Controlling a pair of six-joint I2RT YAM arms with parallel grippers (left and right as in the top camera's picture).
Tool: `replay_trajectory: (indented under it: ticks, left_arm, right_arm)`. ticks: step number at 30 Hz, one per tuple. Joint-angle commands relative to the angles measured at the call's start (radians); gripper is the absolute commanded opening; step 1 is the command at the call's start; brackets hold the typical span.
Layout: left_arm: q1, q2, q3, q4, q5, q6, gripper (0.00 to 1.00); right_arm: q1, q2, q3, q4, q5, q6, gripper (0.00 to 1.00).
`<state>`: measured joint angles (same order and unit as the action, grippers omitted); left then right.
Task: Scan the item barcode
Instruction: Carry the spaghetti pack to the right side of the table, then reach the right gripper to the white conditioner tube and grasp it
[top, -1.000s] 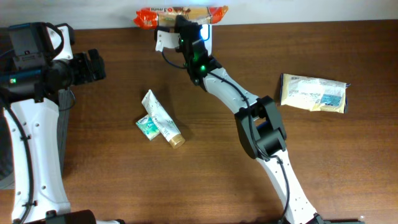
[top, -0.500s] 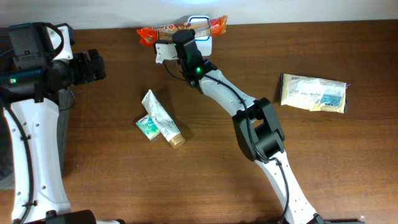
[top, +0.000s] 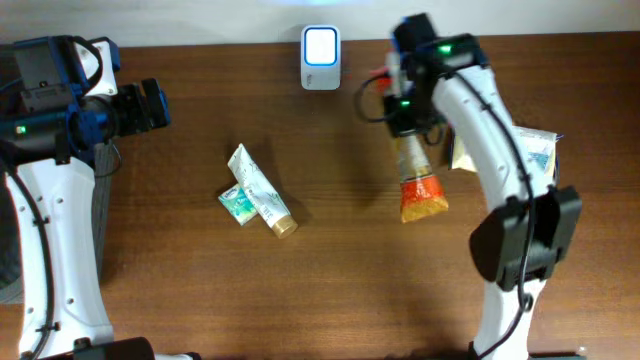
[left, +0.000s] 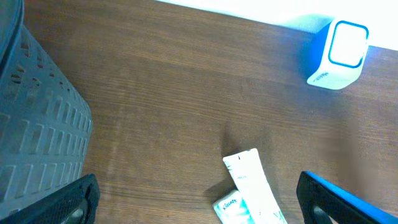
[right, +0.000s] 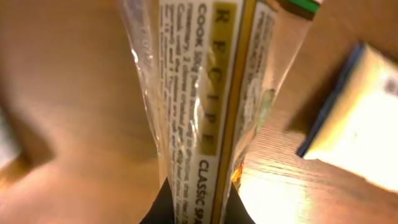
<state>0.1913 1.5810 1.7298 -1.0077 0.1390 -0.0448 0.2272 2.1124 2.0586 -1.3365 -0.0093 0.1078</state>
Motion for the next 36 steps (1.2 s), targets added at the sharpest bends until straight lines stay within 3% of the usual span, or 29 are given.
replay_trajectory:
  ticks: [1, 3, 7, 8, 9, 10, 11, 13, 16, 17, 21, 24, 27, 33, 34, 36]
  left_arm:
    - [0.003, -0.007, 0.002, -0.001, 0.003, 0.016, 0.99]
    - [0.003, -0.007, 0.002, -0.001, 0.003, 0.016, 0.99]
    - [0.003, -0.007, 0.002, -0.001, 0.003, 0.016, 0.99]
    - [0.003, -0.007, 0.002, -0.001, 0.003, 0.016, 0.99]
    - [0.003, -0.007, 0.002, -0.001, 0.003, 0.016, 0.99]
    - [0.003, -0.007, 0.002, -0.001, 0.003, 0.016, 0.99]
    - [0.003, -0.007, 0.002, -0.001, 0.003, 0.016, 0.99]
    - [0.003, -0.007, 0.002, -0.001, 0.003, 0.016, 0.99]
    - [0.003, -0.007, 0.002, -0.001, 0.003, 0.016, 0.99]
    - [0.003, -0.007, 0.002, -0.001, 0.003, 0.016, 0.99]
    - [0.003, -0.007, 0.002, -0.001, 0.003, 0.016, 0.99]
    - [0.003, -0.007, 0.002, -0.001, 0.003, 0.016, 0.99]
    - [0.003, -0.007, 0.002, -0.001, 0.003, 0.016, 0.99]
    - [0.003, -0.007, 0.002, -0.001, 0.003, 0.016, 0.99]
    - [0.003, -0.007, 0.002, -0.001, 0.003, 0.016, 0.99]
    - [0.003, -0.007, 0.002, -0.001, 0.003, 0.016, 0.99]
  right_arm:
    - [-0.119, -0.008, -0.204, 0.148, -0.002, 0.093, 0.04]
    - [-0.203, -0.007, -0.38, 0.339, 0.042, -0.119, 0.04]
    - [-0.319, -0.005, -0.407, 0.398, 0.164, -0.286, 0.04]
    - [-0.334, -0.005, -0.407, 0.398, 0.169, -0.288, 0.15]
    - [-0.343, -0.005, -0.406, 0.398, 0.198, -0.287, 0.17]
    - [-0.347, -0.006, -0.404, 0.397, 0.189, -0.283, 0.27]
    - [-0.346, -0.008, -0.382, 0.374, 0.127, -0.283, 0.64]
    - [-0.332, -0.013, -0.306, 0.294, 0.027, -0.284, 0.74]
    - [-0.254, -0.023, -0.135, 0.129, -0.205, -0.288, 0.8]
    - [-0.18, -0.023, -0.119, 0.13, -0.327, -0.288, 0.82]
    - [0.117, 0.024, -0.132, 0.253, -0.41, -0.282, 0.98]
    - [0.329, 0.137, -0.132, 0.386, -0.418, -0.276, 0.99]
    - [0.391, 0.236, -0.131, 0.448, -0.558, -0.276, 0.99]
    - [0.42, 0.253, -0.132, 0.453, -0.566, -0.276, 0.98]
    - [0.424, 0.257, -0.132, 0.455, -0.558, -0.275, 0.96]
    - [0.429, 0.257, -0.132, 0.451, -0.446, -0.222, 0.79]
